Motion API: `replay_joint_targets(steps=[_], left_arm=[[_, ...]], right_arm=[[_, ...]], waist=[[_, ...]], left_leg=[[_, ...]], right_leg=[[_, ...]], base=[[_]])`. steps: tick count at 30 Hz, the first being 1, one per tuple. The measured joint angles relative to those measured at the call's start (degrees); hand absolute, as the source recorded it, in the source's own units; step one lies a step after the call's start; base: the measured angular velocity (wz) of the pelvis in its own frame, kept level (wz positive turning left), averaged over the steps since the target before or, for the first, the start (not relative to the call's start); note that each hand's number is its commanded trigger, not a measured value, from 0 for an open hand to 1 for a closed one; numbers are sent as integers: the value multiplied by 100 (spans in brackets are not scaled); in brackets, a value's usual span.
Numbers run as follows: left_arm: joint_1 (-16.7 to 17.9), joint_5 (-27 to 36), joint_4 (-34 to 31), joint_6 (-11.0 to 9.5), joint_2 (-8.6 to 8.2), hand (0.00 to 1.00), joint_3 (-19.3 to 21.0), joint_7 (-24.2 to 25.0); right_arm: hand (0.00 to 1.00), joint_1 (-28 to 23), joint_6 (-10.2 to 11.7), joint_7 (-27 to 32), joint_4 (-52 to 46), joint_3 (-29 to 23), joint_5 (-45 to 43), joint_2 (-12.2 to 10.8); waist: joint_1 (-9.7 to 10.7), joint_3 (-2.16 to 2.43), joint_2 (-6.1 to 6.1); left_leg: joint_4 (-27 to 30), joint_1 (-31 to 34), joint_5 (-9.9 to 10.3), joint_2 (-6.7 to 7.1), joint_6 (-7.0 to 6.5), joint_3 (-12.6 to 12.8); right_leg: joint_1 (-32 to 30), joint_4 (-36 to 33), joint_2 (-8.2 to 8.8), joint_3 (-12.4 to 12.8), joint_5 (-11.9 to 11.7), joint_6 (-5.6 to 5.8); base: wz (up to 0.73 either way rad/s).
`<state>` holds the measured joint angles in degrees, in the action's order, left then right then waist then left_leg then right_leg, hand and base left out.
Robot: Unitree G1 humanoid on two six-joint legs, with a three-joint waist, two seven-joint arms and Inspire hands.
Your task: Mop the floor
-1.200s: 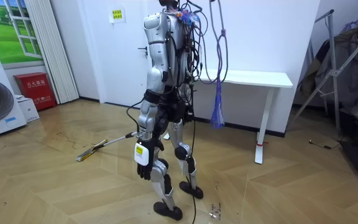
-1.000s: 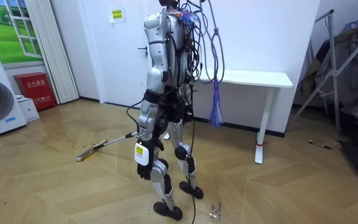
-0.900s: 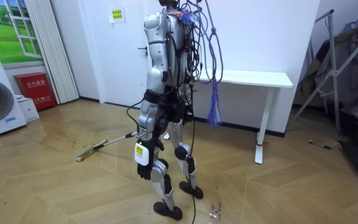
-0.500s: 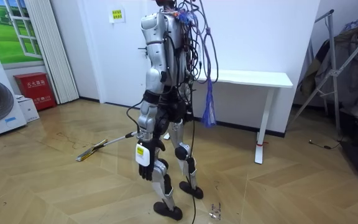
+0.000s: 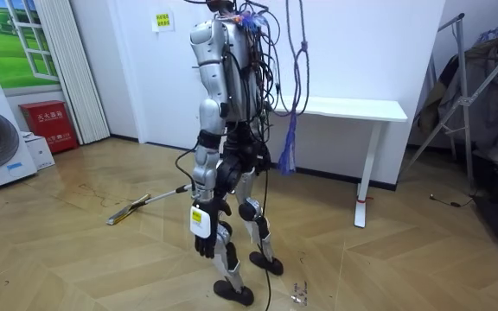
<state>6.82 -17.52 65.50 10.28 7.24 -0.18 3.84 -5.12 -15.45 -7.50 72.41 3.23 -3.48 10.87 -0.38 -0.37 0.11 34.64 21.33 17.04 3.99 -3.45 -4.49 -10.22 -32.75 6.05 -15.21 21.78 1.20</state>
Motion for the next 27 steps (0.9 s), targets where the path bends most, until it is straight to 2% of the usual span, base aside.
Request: replay_joint_targets(steps=[3, 6, 8, 9, 10, 11, 13, 14, 15, 16, 17, 19, 20, 21, 22, 23, 24, 25, 27], left_arm=[[-45, 62, 54, -41, -3, 0, 17, -159], [-38, 271, 98, -47, -4, 0, -29, -366], [-45, 359, 102, -44, -1, 0, -16, -452], [-47, 394, 106, -44, 2, 0, -19, -472], [-49, 464, 125, -43, 11, 0, -18, -500], [-53, 592, 152, -33, 19, 0, -55, -554], [-50, 743, 235, -2, 22, 0, -87, -609], [-33, 968, 268, 34, 40, 0, -221, -671], [-14, 1069, 271, 55, 40, 0, -299, -713], [26, 1229, 270, 90, 36, 0, -448, -755], [91, 1404, 269, 105, 39, 0, -561, -793], [122, 1652, 255, 70, 46, 0, -576, -815], [123, 1686, 260, 46, 61, 0, -578, -808], [109, 1683, 258, 43, 75, 0, -568, -804], [87, 1684, 255, -3, 113, 0, -571, -786], [81, 1687, 264, -54, 142, 0, -571, -740], [83, 1687, 264, -62, 149, 0, -572, -703], [56, 1693, 265, -61, 161, 0, -577, -651], [-41, 1752, 263, -70, 176, 0, -651, -592]], right_arm=[[100, 6, 103, 77, 98, 1, 206, -8], [100, 2, 131, 258, 256, 194, 475, -3], [100, 10, 213, 366, 333, 183, 570, -8], [100, 14, 239, 385, 348, 182, 584, -9], [100, 74, 286, 439, 418, 186, 612, -5], [100, 172, 305, 492, 526, 198, 671, -3], [100, 397, 314, 551, 666, 218, 725, 4], [100, 551, 329, 589, 735, 224, 718, 13], [100, 648, 315, 607, 803, 225, 708, 31], [100, 815, 285, 623, 862, 226, 697, 86], [100, 1008, 284, 618, 863, 230, 709, 147], [100, 1366, 288, 565, 867, 244, 787, 259], [100, 1580, 325, 528, 870, 304, 885, 317], [100, 1659, 341, 518, 872, 354, 986, 328], [100, 1798, 333, 520, 864, 462, 1156, 325], [100, 1869, 333, 529, 859, 570, 1391, 343], [100, 1874, 333, 527, 858, 598, 1469, 354], [100, 1829, 345, 535, 840, 674, 1611, 372], [100, 1655, 352, 548, 817, 683, 1813, 392]], waist=[[-15, -7, -46], [-15, -17, -59], [-39, -12, -72], [-42, -5, -84], [-113, 7, -97], [-166, 15, -115], [-214, 34, -147], [-273, 7, -111], [-329, -11, -112], [-425, -23, -118], [-526, -31, -109], [-679, -54, -50], [-698, -67, -47], [-730, -77, -36], [-792, -110, 32], [-800, -119, 45], [-799, -121, 41], [-777, -135, 25], [-761, -143, 17]], left_leg=[[349, 456, 54, 13, 3, 4], [785, 890, 140, 94, 30, -23], [1170, 1275, 190, 157, 88, -35], [1262, 1369, 198, 169, 104, -37], [1443, 1555, 224, 155, 152, -13], [1672, 1739, 258, 119, 212, -1], [2091, 1997, 271, 35, 289, 32], [2623, 2268, 132, -77, 496, 153], [2977, 2448, -22, -147, 566, 204], [3686, 2810, -482, -248, 523, 291], [4181, 3131, -1050, -342, 533, 366], [4647, 3567, -1600, -417, 546, 492], [4610, 3728, -1443, -452, 428, 594], [4437, 3745, -1338, -454, 378, 629], [3736, 3627, -1113, -451, 368, 745], [2817, 3412, -1001, -427, 400, 775], [2427, 3303, -933, -435, 399, 774], [2113, 3184, -569, -442, 203, 818], [2020, 3059, -351, -397, -70, 983]], right_leg=[[-530, -490, 5, 237, 132, -20], [-935, -932, 40, 371, 455, -57], [-1325, -1399, 88, 410, 740, -122], [-1419, -1514, 93, 411, 791, -156], [-1634, -1757, 87, 421, 868, -228], [-1821, -2010, 110, 398, 979, -362], [-2030, -2365, 115, 382, 1138, -482], [-2141, -2631, 86, 407, 1279, -552], [-2188, -2781, 74, 425, 1357, -585], [-2235, -3063, 48, 467, 1489, -635], [-2288, -3273, -36, 594, 1607, -627], [-2375, -3506, -39, 759, 1691, -662], [-2407, -3548, -31, 771, 1708, -644], [-2409, -3548, -28, 777, 1720, -644], [-2418, -3534, -20, 826, 1763, -578], [-2411, -3473, -22, 837, 1813, -484], [-2397, -3436, -21, 823, 1836, -462], [-2321, -3335, 6, 784, 1872, -451], [-2094, -3024, 143, 743, 1805, -280]], base=[[2], [10], [16], [8], [0], [-6], [0], [-9], [-29], [-45], [-44], [-33], [-14], [0], [8], [8], [13], [14], [19]])
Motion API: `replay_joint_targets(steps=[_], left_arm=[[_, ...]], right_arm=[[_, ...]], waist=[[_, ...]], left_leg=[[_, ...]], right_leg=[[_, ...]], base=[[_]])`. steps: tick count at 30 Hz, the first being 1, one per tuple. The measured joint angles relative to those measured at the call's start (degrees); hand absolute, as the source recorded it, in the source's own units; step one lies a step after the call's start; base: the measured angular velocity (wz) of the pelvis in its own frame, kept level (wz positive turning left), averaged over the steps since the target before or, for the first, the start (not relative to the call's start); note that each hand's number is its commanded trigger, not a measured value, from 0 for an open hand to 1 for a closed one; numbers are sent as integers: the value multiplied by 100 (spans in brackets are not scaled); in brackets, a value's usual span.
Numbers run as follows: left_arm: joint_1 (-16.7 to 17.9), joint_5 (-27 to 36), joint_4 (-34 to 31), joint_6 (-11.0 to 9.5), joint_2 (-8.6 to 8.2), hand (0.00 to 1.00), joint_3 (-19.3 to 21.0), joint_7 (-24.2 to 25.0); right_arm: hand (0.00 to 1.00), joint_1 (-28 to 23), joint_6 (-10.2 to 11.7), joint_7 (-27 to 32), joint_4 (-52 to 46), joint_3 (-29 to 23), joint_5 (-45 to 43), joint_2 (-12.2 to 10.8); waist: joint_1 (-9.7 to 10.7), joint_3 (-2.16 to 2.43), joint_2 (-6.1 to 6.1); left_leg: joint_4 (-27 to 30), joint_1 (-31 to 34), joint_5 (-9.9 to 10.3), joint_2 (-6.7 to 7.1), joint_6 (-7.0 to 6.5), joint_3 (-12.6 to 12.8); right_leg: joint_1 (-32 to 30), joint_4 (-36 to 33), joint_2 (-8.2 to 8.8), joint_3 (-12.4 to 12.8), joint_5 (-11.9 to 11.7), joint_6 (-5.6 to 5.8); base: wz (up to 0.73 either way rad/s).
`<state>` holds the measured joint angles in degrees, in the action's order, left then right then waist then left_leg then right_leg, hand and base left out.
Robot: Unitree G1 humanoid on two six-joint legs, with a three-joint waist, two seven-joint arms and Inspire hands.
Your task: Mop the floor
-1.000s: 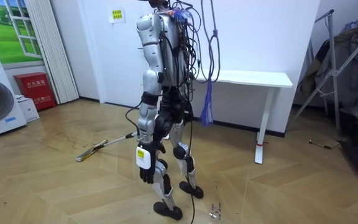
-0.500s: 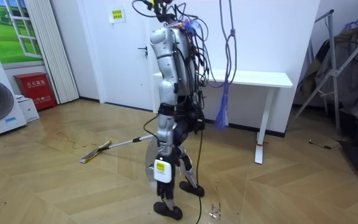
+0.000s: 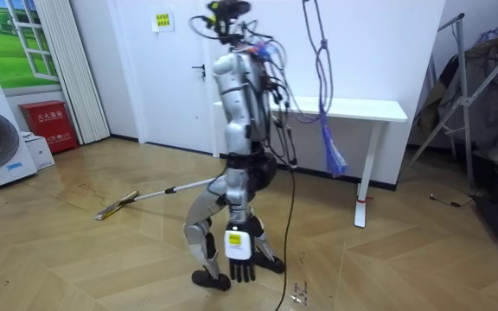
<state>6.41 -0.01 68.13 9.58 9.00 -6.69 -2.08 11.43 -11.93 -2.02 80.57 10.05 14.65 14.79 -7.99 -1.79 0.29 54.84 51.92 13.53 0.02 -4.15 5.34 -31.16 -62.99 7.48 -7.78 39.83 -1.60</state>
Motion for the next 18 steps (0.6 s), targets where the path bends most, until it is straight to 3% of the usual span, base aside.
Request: replay_joint_targets(steps=[1, 2, 3, 4, 5, 6, 7, 8, 10, 11, 13, 14, 15, 16, 17, 18], left_arm=[[-40, 53, -6, -4, -4, 0, -37, 10], [-110, 46, -28, -6, -12, 0, -33, 6], [-138, 35, -67, -13, -15, 0, -25, -6], [-161, 34, -188, -54, -10, 0, -29, -67], [-152, 28, -343, -111, 0, 0, -16, -175], [-152, 30, -413, -122, 2, 0, -13, -225], [-182, 29, -469, -131, 11, 0, -12, -300], [-185, 29, -478, -131, 9, 0, -12, -368], [-136, 25, -583, -95, 6, 0, -20, -410], [-126, 14, -624, -63, -5, 0, -17, -421], [-122, 46, -616, -29, -51, 0, -35, -499], [-126, 44, -629, -11, -48, 0, -19, -530], [-136, 64, -631, 6, -40, 0, -30, -577], [-141, 195, -632, 51, -32, 0, -57, -679], [-121, 289, -625, 97, -9, 0, -107, -743], [-121, 288, -646, 118, -4, 0, -121, -747]], right_arm=[[100, -185, 17, -53, 14, 7, 70, 55], [100, -328, 36, -61, 82, 8, 85, 155], [100, -429, 51, -52, 132, 15, 83, 210], [100, -687, 54, -13, 145, 80, 90, 315], [100, -856, 53, 94, 144, 110, 92, 339], [100, -918, 54, 151, 143, 120, 107, 333], [100, -1043, 55, 264, 143, 128, 155, 271], [100, -1170, 55, 326, 142, 116, 158, 184], [100, -1247, 47, 383, 139, 116, 114, 51], [100, -1221, -7, 397, 141, 81, 60, -22], [100, -1213, -125, 401, 136, 5, -3, -34], [100, -1070, -193, 430, 118, -12, -90, -16], [100, -940, -210, 455, 141, -5, -102, 10], [100, -613, -289, 515, 216, -6, -134, 72], [100, -259, -323, 571, 245, -5, -180, 146], [100, -91, -316, 586, 241, 0, -180, 190]], waist=[[70, 26, 14], [117, 15, 8], [144, 24, -27], [157, 68, -126], [160, 92, -221], [185, 97, -274], [304, 88, -341], [381, 125, -395], [444, 122, -411], [457, 103, -387], [462, 106, -377], [404, 115, -348], [375, 115, -346], [285, 85, -302], [156, 51, -206], [98, 46, -157]], left_leg=[[-41, -88, 196, 145, -122, 37], [3, -142, 353, 345, -212, 39], [44, -180, 454, 409, -265, 41], [91, -262, 645, 497, -354, 20], [82, -361, 803, 525, -397, 7], [70, -413, 836, 526, -401, 3], [11, -563, 921, 567, -438, -3], [-41, -709, 1051, 593, -478, -8], [-110, -972, 1251, 592, -440, -11], [-180, -1183, 1386, 592, -401, -23], [-197, -1486, 1621, 571, -301, -140], [-88, -1573, 1698, 531, -189, -172], [169, -1528, 1659, 479, -111, -116], [987, -1201, 1349, 290, 239, -66], [1802, -916, 829, 175, 371, -57], [2126, -772, 520, 161, 410, -69]], right_leg=[[70, 22, 86, 49, -68, 118], [-164, -447, 146, 238, -416, 161], [-315, -784, 142, 397, -710, 201], [-627, -1383, 87, 657, -1344, 266], [-996, -1609, 4, 765, -1403, 279], [-1195, -1599, -25, 758, -1393, 292], [-1541, -1376, -65, 733, -1390, 296], [-1844, -877, -121, 726, -1397, 285], [-2147, 138, -218, 704, -1513, 212], [-2204, 795, -248, 652, -1755, 157], [-2062, 1006, -263, 516, -2093, 17], [-1950, 964, -272, 434, -2070, -27], [-1906, 923, -292, 416, -2055, -50], [-1832, 761, -416, 421, -1972, -177], [-1776, 508, -454, 422, -1748, -295], [-1761, 391, -473, 441, -1644, -319]], base=[[28], [33], [30], [13], [0], [0], [19], [17], [-7], [-9], [2], [0], [-18], [-35], [-41], [-27]])
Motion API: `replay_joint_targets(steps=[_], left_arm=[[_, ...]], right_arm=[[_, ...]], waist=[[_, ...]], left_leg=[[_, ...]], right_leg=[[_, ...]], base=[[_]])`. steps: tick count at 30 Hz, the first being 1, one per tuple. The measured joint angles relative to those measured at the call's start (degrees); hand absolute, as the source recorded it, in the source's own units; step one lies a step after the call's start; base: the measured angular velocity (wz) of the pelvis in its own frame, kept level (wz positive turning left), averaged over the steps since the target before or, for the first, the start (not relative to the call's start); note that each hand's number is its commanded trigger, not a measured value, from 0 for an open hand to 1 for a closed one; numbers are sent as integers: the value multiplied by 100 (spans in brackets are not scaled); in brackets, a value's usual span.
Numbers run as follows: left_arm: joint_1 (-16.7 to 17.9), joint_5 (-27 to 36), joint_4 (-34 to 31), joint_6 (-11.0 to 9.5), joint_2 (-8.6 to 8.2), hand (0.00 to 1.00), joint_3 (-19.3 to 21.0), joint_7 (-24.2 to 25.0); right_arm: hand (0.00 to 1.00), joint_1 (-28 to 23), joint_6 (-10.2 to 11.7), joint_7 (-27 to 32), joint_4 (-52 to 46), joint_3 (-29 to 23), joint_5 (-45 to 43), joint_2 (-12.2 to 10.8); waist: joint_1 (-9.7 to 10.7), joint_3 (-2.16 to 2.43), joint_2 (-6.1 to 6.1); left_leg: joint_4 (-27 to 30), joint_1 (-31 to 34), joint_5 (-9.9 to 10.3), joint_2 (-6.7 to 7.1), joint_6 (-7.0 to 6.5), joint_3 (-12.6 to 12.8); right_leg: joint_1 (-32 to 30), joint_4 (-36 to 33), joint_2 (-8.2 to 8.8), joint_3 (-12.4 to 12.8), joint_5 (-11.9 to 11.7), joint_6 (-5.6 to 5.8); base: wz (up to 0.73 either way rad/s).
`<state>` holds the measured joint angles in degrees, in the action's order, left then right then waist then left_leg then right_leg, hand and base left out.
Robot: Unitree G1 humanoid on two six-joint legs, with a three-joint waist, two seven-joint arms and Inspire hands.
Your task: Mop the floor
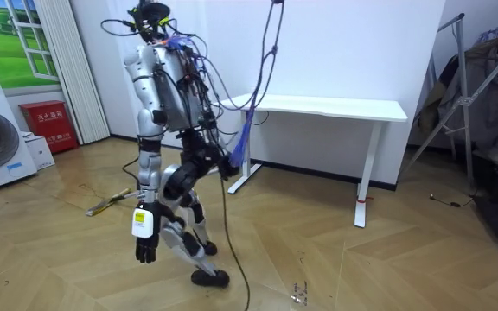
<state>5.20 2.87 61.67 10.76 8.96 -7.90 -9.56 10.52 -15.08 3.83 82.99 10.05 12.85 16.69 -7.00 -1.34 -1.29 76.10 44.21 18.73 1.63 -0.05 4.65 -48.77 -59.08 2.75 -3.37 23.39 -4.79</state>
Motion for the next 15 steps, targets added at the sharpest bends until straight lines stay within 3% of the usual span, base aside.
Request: replay_joint_targets(steps=[1, 2, 3, 4, 5, 6, 7, 8, 9, 10, 11, 12, 13, 14, 15], left_arm=[[-7, 28, -14, 2, 9, 0, -22, -4], [-13, 108, -83, -38, 33, 0, -26, -5], [-10, 138, -104, -51, 38, 0, -12, -5], [-6, 152, -106, -78, 52, 0, -10, -2], [30, 148, -159, -70, 44, 0, -12, 7], [67, 147, -199, -73, 42, 0, -12, 19], [135, 142, -264, -109, 58, 0, -10, 41], [176, 140, -248, -110, 67, 0, 14, 87], [163, 139, -251, -113, 66, 0, 20, 132], [139, 81, -252, -116, 57, 0, 20, 197], [140, 34, -244, -115, 50, 0, 21, 224], [135, -45, -215, -116, 2, 0, 57, 250], [137, -112, -207, -132, -60, 0, 100, 252], [139, -155, -269, -140, -72, 0, 116, 245], [141, -173, -303, -152, -66, 0, 124, 231]], right_arm=[[100, 352, 16, -1, -11, 7, 42, 84], [100, 651, 71, -23, -3, 21, 109, 140], [100, 780, 130, -31, -17, 31, 178, 151], [100, 998, 282, -53, -81, 61, 324, 137], [100, 1114, 396, -132, -83, 110, 524, 121], [100, 1112, 418, -170, -84, 111, 634, 120], [100, 1041, 419, -230, -85, 127, 832, 111], [100, 814, 430, -294, -88, 134, 1000, 94], [100, 680, 430, -323, -86, 132, 1063, 110], [100, 425, 434, -371, -35, 101, 1133, 155], [100, 297, 439, -387, -3, 105, 1111, 181], [100, -4, 446, -391, 41, 110, 1088, 279], [100, -350, 446, -348, 57, 128, 988, 369], [100, -668, 446, -257, 87, 127, 939, 379], [100, -799, 446, -228, 88, 127, 933, 367]], waist=[[-71, -6, 75], [-101, -52, 148], [-161, -67, 168], [-282, -92, 209], [-301, -107, 234], [-308, -104, 230], [-306, -101, 206], [-251, -72, 210], [-220, -62, 212], [-174, -66, 194], [-135, -53, 184], [-87, -23, 117], [-71, 11, 26], [-9, 59, -63], [19, 79, -104]], left_leg=[[418, 326, -308, -2, 78, -10], [507, 661, -250, -66, 30, -12], [395, 832, -187, -124, -33, -22], [-108, 1050, -53, -193, -52, -13], [-1011, 1154, -49, -222, -34, -22], [-1532, 1145, -79, -236, -15, -17], [-2347, 1102, -387, -281, -164, -4], [-2456, 950, -424, -244, -360, 56], [-2480, 864, -368, -178, -465, 78], [-2482, 716, -250, -23, -663, 89], [-2482, 657, -182, 61, -719, 99], [-2453, 518, -26, 207, -829, 145], [-2436, 362, 135, 330, -910, 171], [-2477, 196, 267, 420, -962, 152], [-2493, 133, 321, 431, -984, 147]], right_leg=[[25, -179, -13, 15, 206, 2], [43, -306, -45, 12, 360, -21], [66, -329, -79, 7, 404, -33], [190, -304, -94, 2, 504, -44], [400, -174, -85, -56, 612, 13], [534, -85, -70, -90, 667, 41], [832, 97, -50, -164, 800, 109], [1126, 263, 32, -233, 924, 242], [1253, 330, 72, -221, 973, 299], [1362, 304, 180, -183, 991, 351], [1390, 216, 239, -151, 975, 384], [1377, -92, 335, -89, 841, 612], [1293, -491, 400, 61, 575, 723], [1157, -893, 419, 199, 282, 722], [1058, -1031, 407, 243, 229, 720]], base=[[-5], [0], [-6], [0], [14], [35], [49], [57], [64], [48], [43], [26], [23], [11], [0]])
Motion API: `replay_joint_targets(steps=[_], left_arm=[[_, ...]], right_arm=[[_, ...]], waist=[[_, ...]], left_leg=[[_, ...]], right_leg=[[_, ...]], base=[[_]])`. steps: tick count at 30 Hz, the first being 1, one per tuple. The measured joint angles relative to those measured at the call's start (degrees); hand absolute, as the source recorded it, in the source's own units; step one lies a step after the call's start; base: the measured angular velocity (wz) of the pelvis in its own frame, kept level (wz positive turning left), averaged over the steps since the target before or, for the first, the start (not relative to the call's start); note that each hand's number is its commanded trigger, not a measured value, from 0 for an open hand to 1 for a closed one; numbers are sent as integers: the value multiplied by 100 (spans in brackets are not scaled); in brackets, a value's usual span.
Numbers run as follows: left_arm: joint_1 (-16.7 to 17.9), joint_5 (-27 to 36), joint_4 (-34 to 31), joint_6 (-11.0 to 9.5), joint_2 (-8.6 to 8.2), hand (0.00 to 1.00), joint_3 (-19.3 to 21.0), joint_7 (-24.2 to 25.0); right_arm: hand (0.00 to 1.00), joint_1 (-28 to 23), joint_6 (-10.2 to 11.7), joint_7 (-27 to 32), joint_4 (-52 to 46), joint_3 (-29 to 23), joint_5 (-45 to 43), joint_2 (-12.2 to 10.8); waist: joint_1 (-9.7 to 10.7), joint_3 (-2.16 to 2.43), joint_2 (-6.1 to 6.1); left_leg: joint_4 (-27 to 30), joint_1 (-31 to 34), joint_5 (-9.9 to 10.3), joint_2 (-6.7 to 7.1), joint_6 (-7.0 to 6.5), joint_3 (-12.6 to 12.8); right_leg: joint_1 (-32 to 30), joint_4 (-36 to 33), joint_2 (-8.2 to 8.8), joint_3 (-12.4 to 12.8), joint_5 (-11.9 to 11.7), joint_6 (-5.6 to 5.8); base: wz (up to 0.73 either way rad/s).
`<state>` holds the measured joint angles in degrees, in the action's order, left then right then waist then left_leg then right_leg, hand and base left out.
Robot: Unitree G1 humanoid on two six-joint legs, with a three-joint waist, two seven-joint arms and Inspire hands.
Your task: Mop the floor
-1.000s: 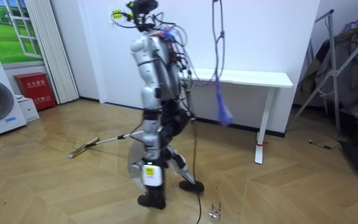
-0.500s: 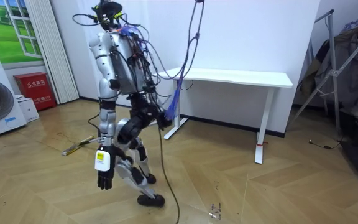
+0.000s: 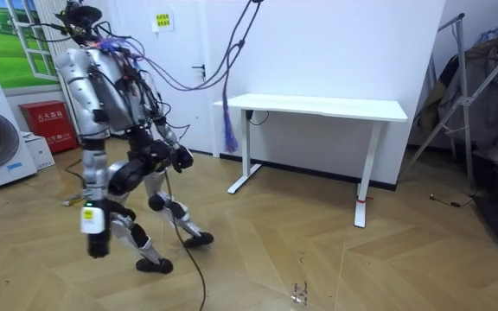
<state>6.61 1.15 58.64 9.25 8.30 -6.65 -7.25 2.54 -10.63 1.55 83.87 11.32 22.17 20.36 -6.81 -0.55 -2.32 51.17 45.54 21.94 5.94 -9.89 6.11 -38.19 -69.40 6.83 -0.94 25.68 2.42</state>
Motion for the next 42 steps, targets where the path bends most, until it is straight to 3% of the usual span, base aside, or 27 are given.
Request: replay_joint_targets(steps=[2, 4, 6, 8, 12, 13, 14, 16, 17, 18, 21, 22, 23, 24, 26, 27, 28, 29, 30, 31, 33, 35, 36, 37, 38, 40, 42], left_arm=[[-39, -60, -57, -93, 8, 0, 15, -104], [-41, -72, -81, -105, 13, 0, -25, -133], [-34, -68, -66, -69, -1, 0, -30, -122], [-3, 14, 16, -35, -21, 0, -42, -118], [92, 179, 36, 174, 49, 0, -30, -122], [92, 233, -17, 218, 87, 0, -33, -126], [99, 390, -39, 224, 142, 0, -43, -128], [148, 395, -135, 229, 220, 0, -57, -132], [151, 395, -154, 216, 239, 0, -58, -124], [162, 393, -199, 207, 246, 0, -54, -113], [480, 375, -539, 206, 243, 0, -68, 32], [587, 365, -551, 210, 245, 0, -72, 88], [635, 377, -531, 210, 244, 0, -90, 163], [608, 382, -492, 205, 240, 0, -96, 187], [436, 358, -392, 172, 225, 0, -130, 255], [364, 308, -351, 157, 211, 0, -118, 261], [264, 166, -355, 137, 165, 0, -71, 254], [249, 77, -409, 63, 137, 0, -34, 235], [247, 60, -454, 35, 132, 0, -31, 221], [237, 61, -532, 10, 125, 0, -38, 170], [239, 61, -575, 4, 109, 0, -38, 141], [245, 75, -560, 48, 100, 0, -36, 114], [259, 108, -548, 74, 92, 0, -37, 117], [306, 173, -553, 102, 83, 0, -46, 119], [311, 302, -536, 127, 84, 0, -61, 119], [313, 555, -527, 127, 84, 0, -87, 113], [323, 613, -527, 177, 90, 0, -89, 92]], right_arm=[[100, -325, 1, 76, -1, 36, 18, -102], [100, -393, -5, 178, -3, 30, -58, -265], [100, -387, -40, 209, -7, -58, -259, -434], [100, -370, -172, 204, -15, -134, -381, -512], [100, 85, -399, 205, -71, -163, -579, -370], [100, 367, -444, 196, -29, -138, -627, -267], [100, 661, -443, 193, 3, -126, -678, -165], [100, 1131, -432, 139, -1, -67, -704, -47], [100, 1342, -392, 88, -39, 1, -591, 18], [100, 1391, -366, 81, -61, 20, -531, 35], [100, 1549, -246, -94, -174, 96, -90, 2], [100, 1432, -253, -181, -175, 105, 47, -54], [100, 1241, -256, -253, -175, 104, 145, -79], [100, 1139, -251, -284, -171, 106, 217, -78], [100, 668, -224, -307, -120, 121, 239, 10], [100, 525, -212, -296, -112, 137, 237, 35], [100, 203, -193, -227, -112, 144, 239, 42], [100, -27, -193, -112, -110, 144, 241, -20], [100, -90, -193, -70, -110, 144, 243, -66], [100, -140, -193, -9, -110, 144, 240, -163], [100, -239, -189, 31, -113, 148, 230, -311], [100, -457, -193, 40, -125, 145, 222, -472], [100, -521, -195, 38, -136, 142, 221, -486], [100, -577, -198, 39, -143, 132, 220, -501], [100, -562, -201, 58, -150, 130, 217, -504], [100, -415, -212, 84, -128, 88, 198, -461], [100, -77, -286, 81, -97, 88, 196, -370]], waist=[[92, 4, -118], [207, 2, -165], [315, -10, -150], [310, -31, -141], [194, -31, -134], [144, -53, -101], [48, -84, -48], [-40, -125, 109], [-57, -114, 168], [-78, -137, 221], [-208, -151, 292], [-209, -132, 274], [-175, -90, 242], [-140, -83, 223], [-102, -66, 157], [-99, -61, 145], [-65, -24, 75], [-51, 8, 4], [-28, 14, -22], [59, -13, -87], [188, -16, -137], [223, -21, -138], [220, -31, -115], [213, -14, -169], [220, -28, -155], [217, -25, -145], [196, -61, -88]], left_leg=[[-160, -245, 72, 3, -18, -4], [-357, -457, 81, -2, -1, -16], [-505, -715, 164, -9, 60, -14], [-473, -1040, 399, -54, 178, -41], [-169, -1227, 630, -231, 415, -57], [313, -1060, 581, -331, 505, -7], [980, -800, 391, -439, 768, -6], [1709, -448, 65, -496, 900, -21], [1644, -185, 90, -530, 894, -44], [1494, -66, 93, -534, 888, -29], [97, 283, -36, -535, 953, 0], [-196, 250, -386, -507, 750, -22], [-226, 96, -493, -498, 632, -9], [-226, 30, -508, -489, 557, 18], [-112, -76, -340, -340, 273, 85], [-62, -96, -279, -274, 203, 100], [47, -154, -114, -209, 121, 103], [78, -229, 30, -197, 97, 99], [70, -261, 67, -197, 95, 99], [2, -346, 125, -198, 101, 97], [-114, -507, 221, -208, 143, 89], [-64, -777, 483, -228, 250, 56], [-13, -830, 562, -240, 302, 15], [96, -943, 700, -310, 409, -37], [180, -1020, 778, -345, 519, -89], [449, -1012, 806, -439, 584, -39], [907, -896, 728, -532, 726, 4]], right_leg=[[-643, -5, -27, 10, 9, 1], [-979, 771, -48, -29, -56, -51], [-1073, 1741, -86, -94, -360, -125], [-912, 2145, -217, -124, -796, -324], [-677, 1971, -274, -293, -681, -448], [-698, 1799, -315, -265, -555, -498], [-693, 1598, -394, -228, -391, -553], [-683, 1343, -438, -162, -204, -662], [-666, 1291, -495, -157, -126, -706], [-637, 1277, -497, -161, -93, -713], [-215, 1380, -508, -245, 141, -668], [51, 1430, -460, -293, 296, -614], [297, 1504, -401, -381, 400, -518], [399, 1529, -355, -433, 434, -484], [288, 996, -255, -271, 378, -288], [130, 668, -224, -188, 240, -217], [-123, 71, -188, -56, -68, -166], [-375, -117, -200, 50, -128, -126], [-544, -128, -209, 77, -126, -123], [-854, 85, -222, 83, -130, -115], [-1105, 943, -227, 53, -206, -148], [-1153, 1809, -253, -16, -657, -220], [-1051, 1812, -271, -50, -733, -254], [-902, 1756, -288, -147, -809, -386], [-801, 1652, -294, -232, -689, -482], [-736, 1497, -303, -312, -444, -598], [-682, 1296, -324, -343, -204, -673]], base=[[-16], [-10], [-9], [-10], [-16], [-10], [-13], [1], [16], [15], [7], [24], [33], [44], [34], [22], [14], [3], [-13], [-11], [-8], [-2], [5], [6], [10], [18], [11]])
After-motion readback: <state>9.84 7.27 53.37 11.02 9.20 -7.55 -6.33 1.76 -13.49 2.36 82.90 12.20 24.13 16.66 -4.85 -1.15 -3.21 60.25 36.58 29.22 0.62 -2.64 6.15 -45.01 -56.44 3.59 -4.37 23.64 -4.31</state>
